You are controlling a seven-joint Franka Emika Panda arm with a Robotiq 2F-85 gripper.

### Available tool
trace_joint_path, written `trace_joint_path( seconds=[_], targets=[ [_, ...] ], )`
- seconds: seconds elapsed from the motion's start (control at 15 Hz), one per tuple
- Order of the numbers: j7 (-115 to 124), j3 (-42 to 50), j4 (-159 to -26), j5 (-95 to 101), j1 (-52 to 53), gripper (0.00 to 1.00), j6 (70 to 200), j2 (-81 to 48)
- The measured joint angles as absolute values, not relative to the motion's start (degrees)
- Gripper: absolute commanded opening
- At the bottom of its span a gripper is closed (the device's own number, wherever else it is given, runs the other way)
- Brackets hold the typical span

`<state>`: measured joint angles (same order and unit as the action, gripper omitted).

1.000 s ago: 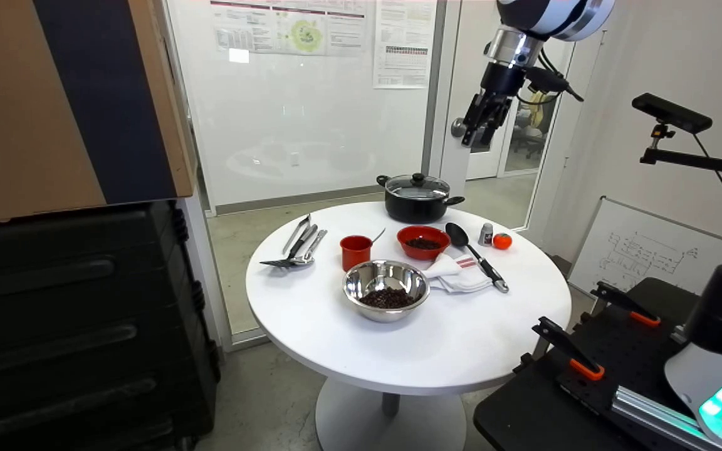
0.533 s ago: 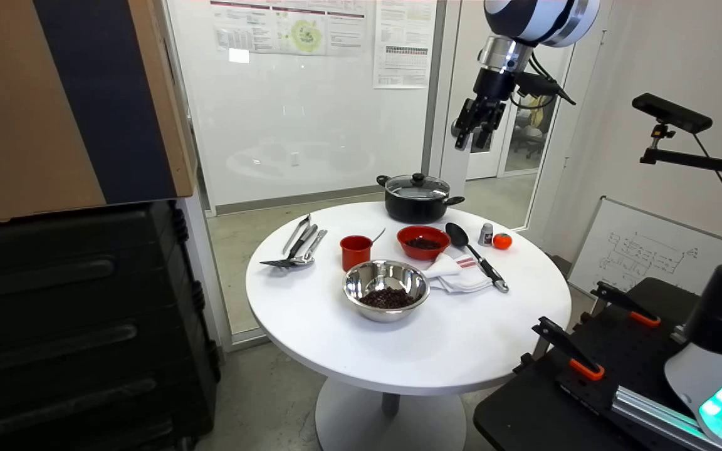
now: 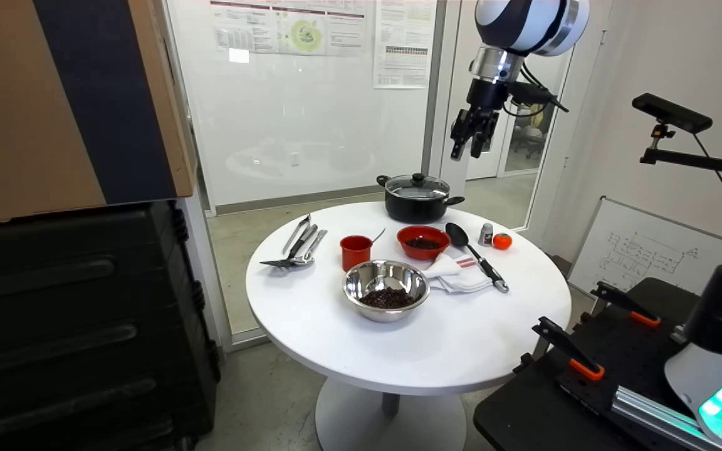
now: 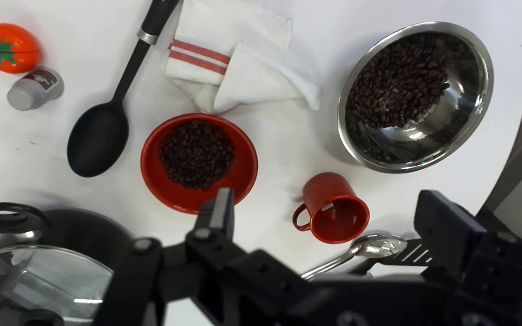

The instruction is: Take the spoon out of the spoon out of the red cup and put it next to the black spoon

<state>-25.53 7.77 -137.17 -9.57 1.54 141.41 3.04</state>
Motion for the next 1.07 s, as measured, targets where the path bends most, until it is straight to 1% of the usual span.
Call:
trace_joint_path(
  seconds=[0.6,1.07],
  targets=[
    [-25.5,3.4,-133.7,-9.6,1.3,1.0,141.6,-4.2],
    [-22.0,0.3,-127.5,-8.4,1.3,1.0,143.2,-12.0]
  ],
)
